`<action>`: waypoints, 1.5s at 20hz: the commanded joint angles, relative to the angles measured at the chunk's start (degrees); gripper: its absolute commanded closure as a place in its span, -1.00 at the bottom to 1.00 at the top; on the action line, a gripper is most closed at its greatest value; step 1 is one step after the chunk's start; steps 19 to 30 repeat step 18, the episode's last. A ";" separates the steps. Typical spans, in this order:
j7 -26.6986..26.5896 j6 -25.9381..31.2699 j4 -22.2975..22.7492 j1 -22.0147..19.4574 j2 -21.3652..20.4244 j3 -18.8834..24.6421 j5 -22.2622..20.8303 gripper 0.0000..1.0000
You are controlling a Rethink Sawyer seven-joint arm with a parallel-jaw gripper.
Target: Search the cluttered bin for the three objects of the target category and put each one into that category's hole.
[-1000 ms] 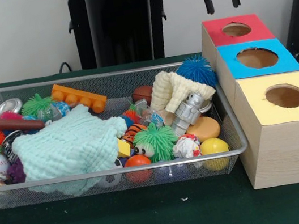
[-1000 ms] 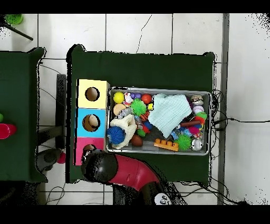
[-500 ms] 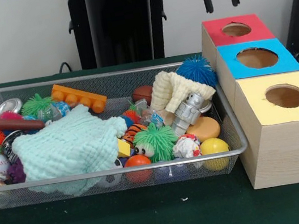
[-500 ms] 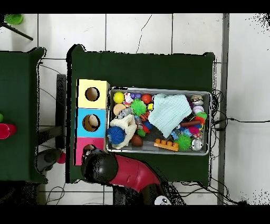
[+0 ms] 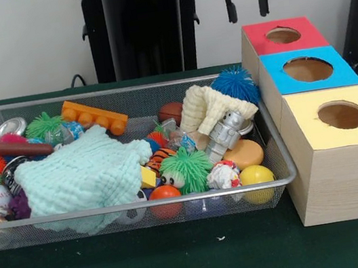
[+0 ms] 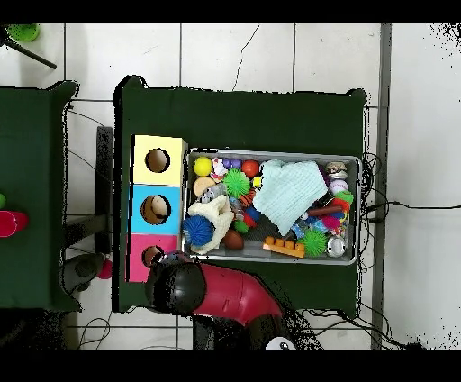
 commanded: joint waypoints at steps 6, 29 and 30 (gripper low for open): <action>6.82 -20.30 -8.37 -3.70 9.11 -4.01 -10.30 -1.00; 5.20 -23.12 -8.73 -3.64 11.35 -3.69 -11.00 1.00; 5.20 -23.12 -8.73 -3.64 11.35 -3.69 -11.00 1.00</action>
